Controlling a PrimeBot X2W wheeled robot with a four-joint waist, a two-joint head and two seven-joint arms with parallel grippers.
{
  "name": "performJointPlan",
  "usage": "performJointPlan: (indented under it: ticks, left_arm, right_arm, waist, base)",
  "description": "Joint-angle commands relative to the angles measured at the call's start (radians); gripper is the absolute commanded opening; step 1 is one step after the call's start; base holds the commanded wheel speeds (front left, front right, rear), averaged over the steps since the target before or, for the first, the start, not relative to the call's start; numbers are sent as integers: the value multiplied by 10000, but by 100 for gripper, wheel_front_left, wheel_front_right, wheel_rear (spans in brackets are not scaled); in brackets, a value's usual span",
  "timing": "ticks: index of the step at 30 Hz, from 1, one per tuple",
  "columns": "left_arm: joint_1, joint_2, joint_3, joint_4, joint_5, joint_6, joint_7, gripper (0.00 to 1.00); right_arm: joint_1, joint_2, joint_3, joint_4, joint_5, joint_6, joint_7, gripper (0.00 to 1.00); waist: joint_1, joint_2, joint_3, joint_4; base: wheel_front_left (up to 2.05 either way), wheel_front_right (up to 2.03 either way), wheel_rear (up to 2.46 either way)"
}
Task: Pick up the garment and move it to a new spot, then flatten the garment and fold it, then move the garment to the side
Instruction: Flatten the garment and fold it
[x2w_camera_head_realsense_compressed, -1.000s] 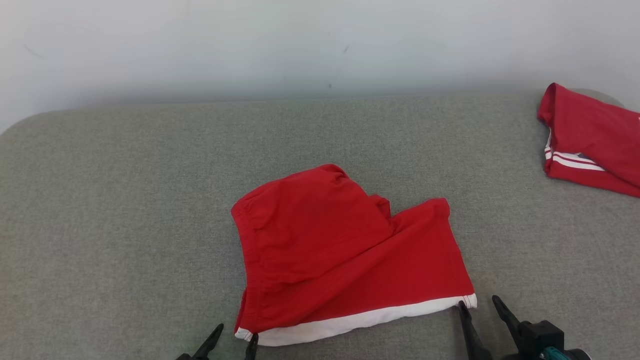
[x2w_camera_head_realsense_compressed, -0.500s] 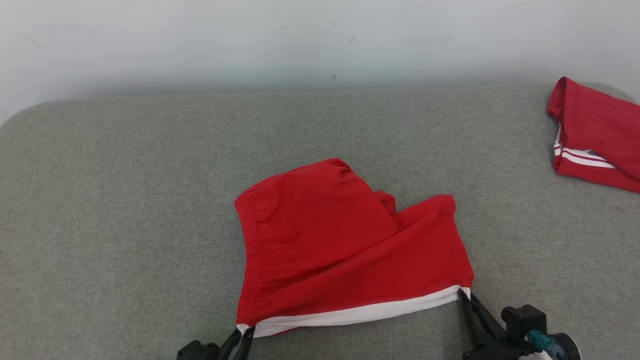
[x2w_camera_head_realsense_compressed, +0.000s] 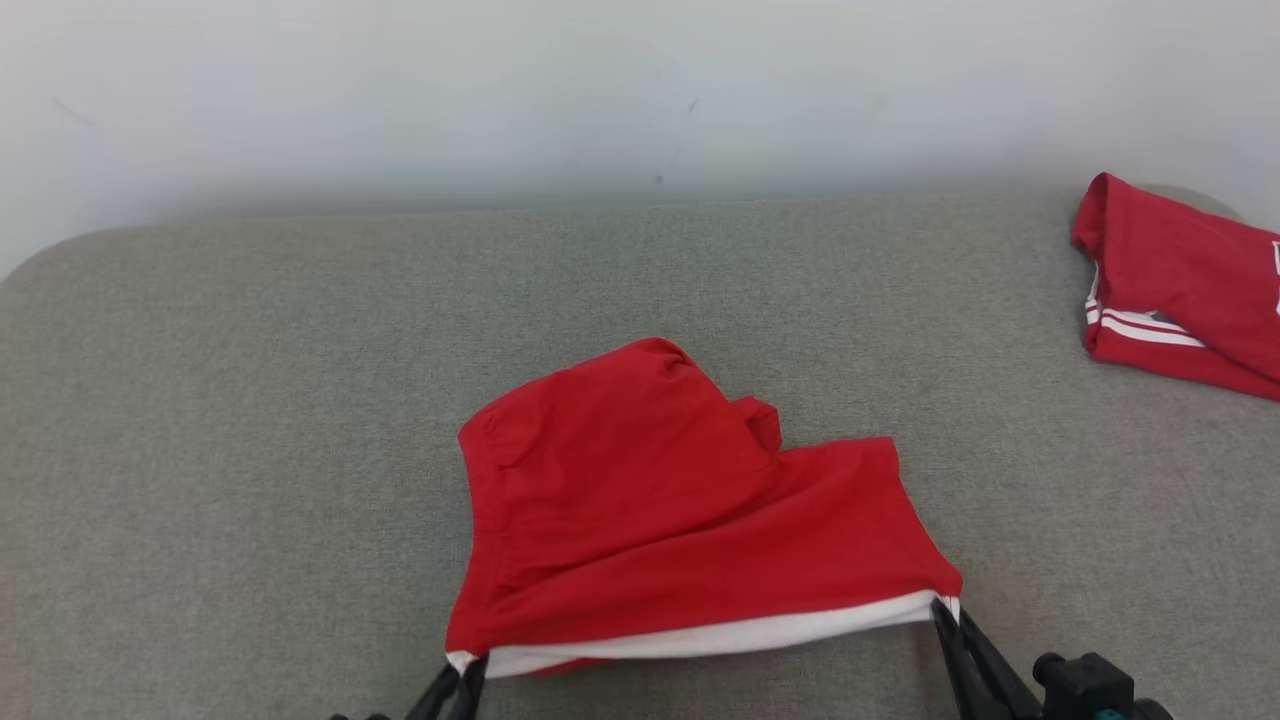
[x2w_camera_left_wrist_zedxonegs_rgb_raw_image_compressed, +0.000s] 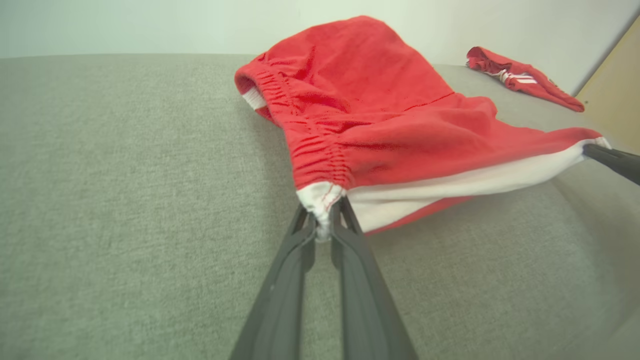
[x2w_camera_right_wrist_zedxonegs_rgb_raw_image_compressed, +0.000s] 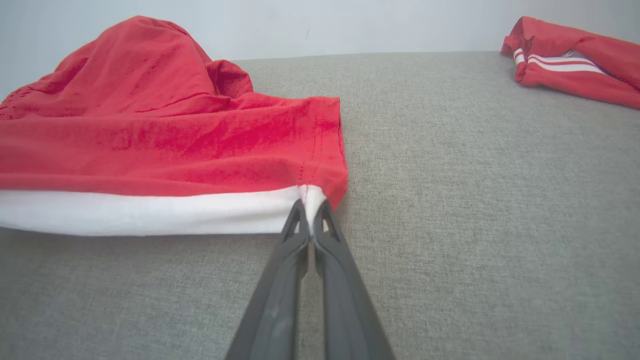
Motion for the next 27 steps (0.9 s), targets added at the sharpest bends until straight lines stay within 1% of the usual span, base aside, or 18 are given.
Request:
performJointPlan:
  ticks: [1,6,9,13,16,19,20,23,27]
  left_arm:
    - [-42,108,90,-167,85,25,-29,0]
    - [-1084,437,124,-637,137,23,-29,0]
    - [-2369,935,-387,-653,206,23,-30,0]
    - [-4709,1792,-1214,-450,-336,25,-30,0]
    - [-6737,2464,-1775,-124,-879,25,127,0]
    - [-8611,2770,-2146,193,-1524,25,356,0]
    - [-8611,2770,-2146,193,-1524,25,356,0]
    - [-10458,3148,-2828,533,-1914,26,688,0]
    - [-12703,3354,-3598,1127,-2649,26,1095,0]
  right_arm:
    - [-53,-104,14,-160,55,-28,3,0]
    - [-951,-400,580,-744,241,-28,1,0]
    - [-1983,-660,1073,-780,477,-28,1,0]
    - [-3959,-1102,1548,-708,809,-28,1,0]
    - [-5646,-1245,1835,-498,1220,-28,3,0]
    - [-7410,-1333,1882,-50,1757,-28,47,0]
    - [-7410,-1333,1882,-50,1757,-28,47,0]
    - [-9188,-1368,1984,534,2138,-28,237,0]
    - [-11461,-1461,2351,1260,2432,-28,574,0]
  waist:
    - [0,0,-30,-46]
    - [0,0,43,-170]
    - [0,0,295,-308]
    - [0,0,917,-488]
    - [0,0,1558,-655]
    - [0,0,2189,-764]
    - [0,0,2189,-764]
    - [0,0,2847,-830]
    - [0,0,3683,-918]
  base:
    - [0,0,0]
    - [0,0,0]
    - [0,0,0]
    - [0,0,0]
    - [0,0,0]
    - [0,0,0]
    - [0,0,0]
    - [0,0,0]
    - [0,0,0]
